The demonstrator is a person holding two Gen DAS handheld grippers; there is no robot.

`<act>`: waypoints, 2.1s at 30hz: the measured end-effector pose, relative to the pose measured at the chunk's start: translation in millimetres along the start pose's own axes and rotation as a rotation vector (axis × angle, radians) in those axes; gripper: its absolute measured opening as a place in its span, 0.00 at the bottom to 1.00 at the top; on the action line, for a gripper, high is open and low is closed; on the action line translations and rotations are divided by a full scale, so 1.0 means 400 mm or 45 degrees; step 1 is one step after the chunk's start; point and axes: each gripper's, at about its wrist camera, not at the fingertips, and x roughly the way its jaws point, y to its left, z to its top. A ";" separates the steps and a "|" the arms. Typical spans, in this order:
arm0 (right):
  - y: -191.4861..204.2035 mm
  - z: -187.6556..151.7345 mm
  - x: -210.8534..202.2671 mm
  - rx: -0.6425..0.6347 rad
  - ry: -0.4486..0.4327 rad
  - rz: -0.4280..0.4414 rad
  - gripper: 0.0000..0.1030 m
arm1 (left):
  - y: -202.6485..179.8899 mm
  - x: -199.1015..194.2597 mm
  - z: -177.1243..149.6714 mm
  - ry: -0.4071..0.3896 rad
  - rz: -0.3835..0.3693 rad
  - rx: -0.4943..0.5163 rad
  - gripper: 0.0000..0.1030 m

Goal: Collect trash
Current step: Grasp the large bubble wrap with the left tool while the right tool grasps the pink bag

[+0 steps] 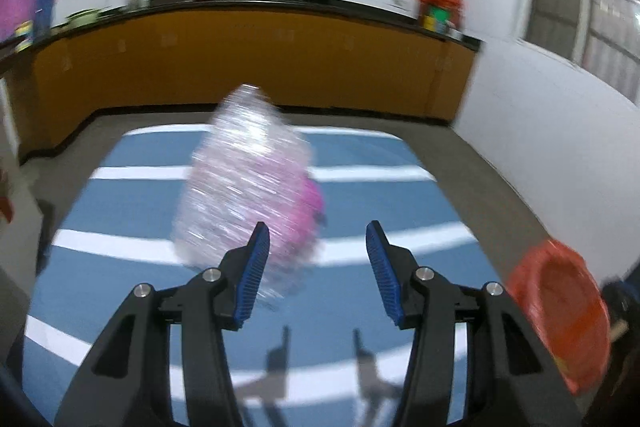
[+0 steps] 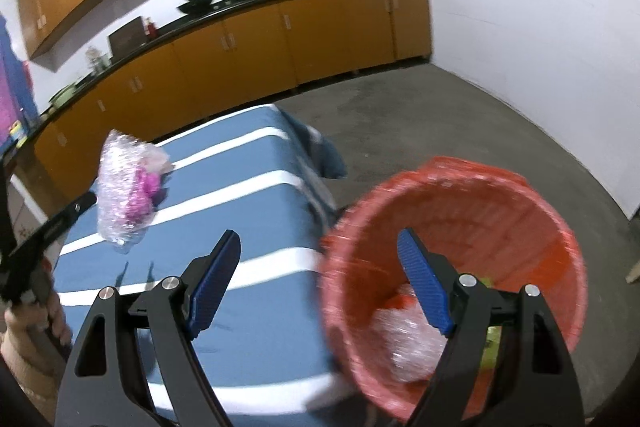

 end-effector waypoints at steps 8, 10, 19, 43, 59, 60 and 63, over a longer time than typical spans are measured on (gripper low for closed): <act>0.121 0.019 0.097 -0.043 0.047 0.094 0.78 | 0.069 0.120 0.077 0.035 0.085 -0.022 0.49; 0.147 0.020 0.119 -0.056 0.059 0.111 0.78 | 0.074 0.156 0.090 0.070 0.075 -0.033 0.49; 0.222 0.018 0.183 -0.090 0.126 0.164 0.78 | 0.090 0.257 0.075 0.195 0.092 -0.009 0.26; 0.450 0.043 0.281 -0.237 0.170 0.361 0.59 | 0.275 0.031 0.049 -0.017 0.051 -0.139 0.09; 0.577 0.056 0.482 -0.208 0.334 0.372 0.32 | 0.385 0.020 0.038 -0.030 0.134 -0.207 0.09; 0.572 0.054 0.478 -0.202 0.331 0.380 0.29 | 0.384 0.021 0.036 -0.028 0.134 -0.208 0.09; 0.558 0.050 0.453 -0.230 0.314 0.388 0.09 | 0.382 0.021 0.034 -0.023 0.129 -0.207 0.09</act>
